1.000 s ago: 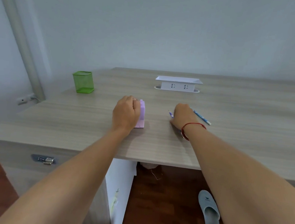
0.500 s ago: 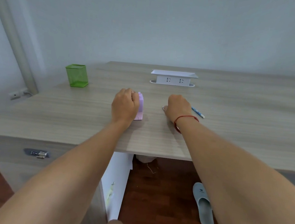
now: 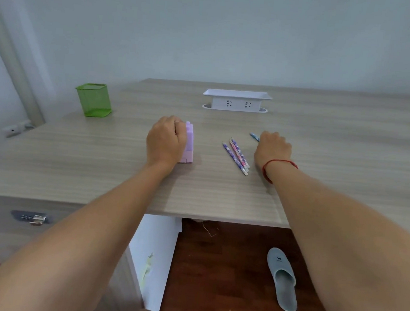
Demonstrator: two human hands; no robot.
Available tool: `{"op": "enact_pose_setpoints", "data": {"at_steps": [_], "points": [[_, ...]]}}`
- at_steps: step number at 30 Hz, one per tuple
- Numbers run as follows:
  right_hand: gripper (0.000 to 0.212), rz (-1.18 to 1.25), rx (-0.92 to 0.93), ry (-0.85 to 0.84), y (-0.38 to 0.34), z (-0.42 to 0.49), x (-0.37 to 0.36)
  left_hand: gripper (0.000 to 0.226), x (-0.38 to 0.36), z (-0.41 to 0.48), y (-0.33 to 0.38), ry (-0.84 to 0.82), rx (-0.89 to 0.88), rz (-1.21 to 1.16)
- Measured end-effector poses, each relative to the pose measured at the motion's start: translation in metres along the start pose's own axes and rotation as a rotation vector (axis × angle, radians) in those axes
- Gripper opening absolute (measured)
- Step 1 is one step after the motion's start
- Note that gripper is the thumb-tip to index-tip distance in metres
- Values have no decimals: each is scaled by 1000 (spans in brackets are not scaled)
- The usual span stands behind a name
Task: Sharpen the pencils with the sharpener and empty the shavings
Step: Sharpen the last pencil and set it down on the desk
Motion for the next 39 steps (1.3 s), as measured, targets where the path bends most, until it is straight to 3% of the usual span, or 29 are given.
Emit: {"op": "enact_pose_setpoints", "data": {"at_steps": [7,13,18,27,31,39], "points": [[29,16,5,-29,-5,15,-11,53,-15,2,0,25,-3,-27],[33,11,50,3,-13,9,-1,31,-19,5,0,-89,20,-19],[39,67,262,65,-36,-1,31,32,-6,6,12,-213,60,17],[34,144,539,0,-92,-51,68,33,59,6,-28,-199,62,71],[37,171,563,14,-114,-65,79,29,59,4,-21,-290,23,8],[37,155,558,24,-117,-68,81,31,57,3,-25,-297,82,-34]]}}
Point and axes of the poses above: each hand's wrist, its own z-axis towards the middle knuckle, its own x-axis out of the back of the hand, y = z × x, the point moved 9 cm from there along z, towards the middle knuckle, and after that the axes turned 13 degrees about y, right-handed, at the moved point
